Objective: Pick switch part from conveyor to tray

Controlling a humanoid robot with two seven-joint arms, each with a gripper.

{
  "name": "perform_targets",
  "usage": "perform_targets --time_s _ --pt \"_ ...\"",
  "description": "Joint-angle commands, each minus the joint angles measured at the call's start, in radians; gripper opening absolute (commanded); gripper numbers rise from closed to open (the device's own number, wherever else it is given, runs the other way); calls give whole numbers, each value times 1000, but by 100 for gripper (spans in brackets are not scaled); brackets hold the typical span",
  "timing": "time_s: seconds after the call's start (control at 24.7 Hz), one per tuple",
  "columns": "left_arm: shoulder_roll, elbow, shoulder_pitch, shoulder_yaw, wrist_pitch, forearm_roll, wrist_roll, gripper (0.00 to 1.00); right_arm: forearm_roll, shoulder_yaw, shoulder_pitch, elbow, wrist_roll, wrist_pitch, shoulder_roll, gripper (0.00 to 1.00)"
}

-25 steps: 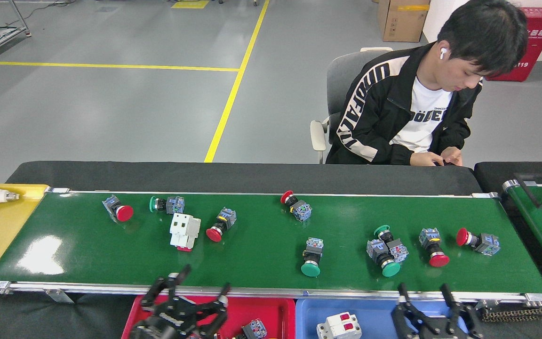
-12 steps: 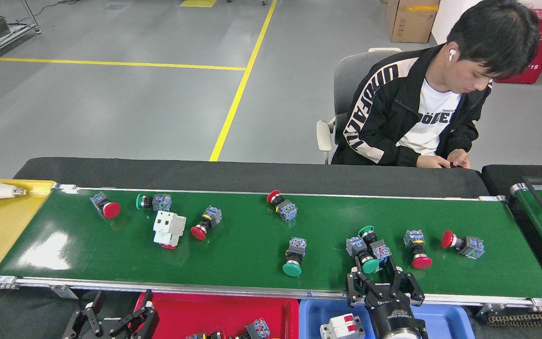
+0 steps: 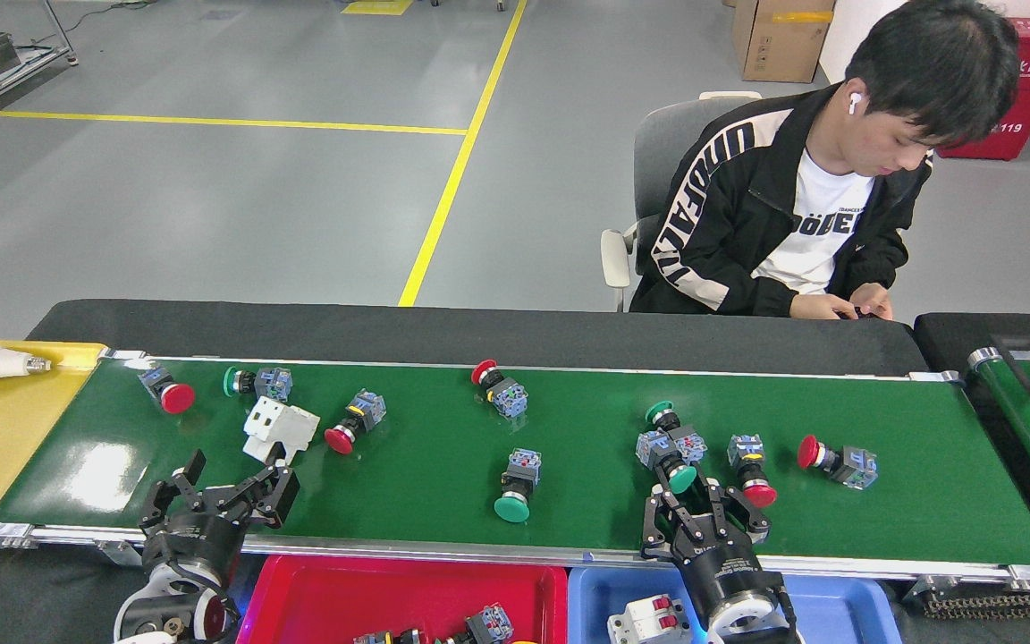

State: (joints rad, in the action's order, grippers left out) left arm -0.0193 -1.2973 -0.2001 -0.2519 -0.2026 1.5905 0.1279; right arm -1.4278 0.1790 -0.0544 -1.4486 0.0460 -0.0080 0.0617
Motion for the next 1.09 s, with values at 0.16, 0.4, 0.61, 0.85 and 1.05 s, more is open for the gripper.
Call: perform_targets --time_s 0.16,0.4,0.61,0.85,1.05 --pt "-11 72 -93 5 5 3 -11 96 46 33 97 -210 -12 -250 -2 21" --pt "-87 230 -174 6 -40 -24 -37 34 64 186 179 -237 72 -469 32 90" --pt "-94 237 -180 3 -89 -63 -37 6 66 221 183 -236 132 -468 75 97" --pt "-91 151 -121 3 -120 -115 -37 5 69 106 169 -282 129 -329 78 96" --pt "-91 -135 84 5 -121 -167 -27 5 69 -118 168 -317 86 -165 70 96"
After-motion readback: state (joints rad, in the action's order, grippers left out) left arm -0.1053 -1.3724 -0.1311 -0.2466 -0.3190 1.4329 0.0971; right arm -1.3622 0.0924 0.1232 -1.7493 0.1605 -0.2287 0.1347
